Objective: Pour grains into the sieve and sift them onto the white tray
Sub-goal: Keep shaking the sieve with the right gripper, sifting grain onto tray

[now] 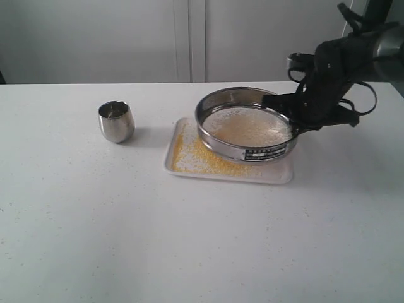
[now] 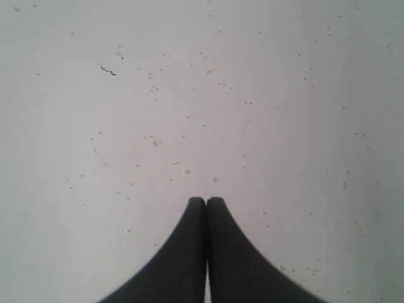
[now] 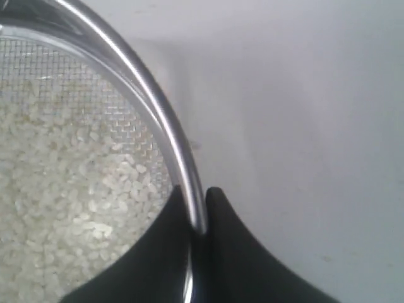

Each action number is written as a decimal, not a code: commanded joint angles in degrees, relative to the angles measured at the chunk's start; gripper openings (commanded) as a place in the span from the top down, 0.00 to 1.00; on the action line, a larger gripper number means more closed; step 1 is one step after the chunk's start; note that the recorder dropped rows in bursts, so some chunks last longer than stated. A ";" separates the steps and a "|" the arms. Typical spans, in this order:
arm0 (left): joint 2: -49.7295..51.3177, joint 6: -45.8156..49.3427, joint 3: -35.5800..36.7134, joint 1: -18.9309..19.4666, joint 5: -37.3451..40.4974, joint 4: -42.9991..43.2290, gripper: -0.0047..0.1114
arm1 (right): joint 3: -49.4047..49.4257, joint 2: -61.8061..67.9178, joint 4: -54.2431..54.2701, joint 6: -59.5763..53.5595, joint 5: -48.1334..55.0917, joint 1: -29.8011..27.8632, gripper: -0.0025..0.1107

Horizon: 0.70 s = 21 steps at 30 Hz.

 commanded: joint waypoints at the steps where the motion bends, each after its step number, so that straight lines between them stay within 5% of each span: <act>1: -0.44 0.13 0.24 0.09 0.46 -0.57 0.96 | -0.80 -0.96 4.56 0.91 -3.72 0.23 0.98; 5: -0.44 0.13 0.24 0.09 0.46 -0.57 0.96 | -1.02 -0.71 3.68 -1.81 -6.90 4.60 0.98; 9: -0.44 0.13 0.24 0.09 0.46 -0.57 0.96 | -1.54 -0.82 -8.79 9.45 5.59 0.72 0.98; 15: -0.44 0.13 0.24 0.09 0.46 -0.57 0.96 | -1.32 -0.94 3.22 1.37 -4.09 3.73 0.98; 21: -0.44 0.13 0.24 0.09 0.46 -0.57 0.96 | -1.32 -0.82 -1.98 3.33 -2.68 2.20 0.98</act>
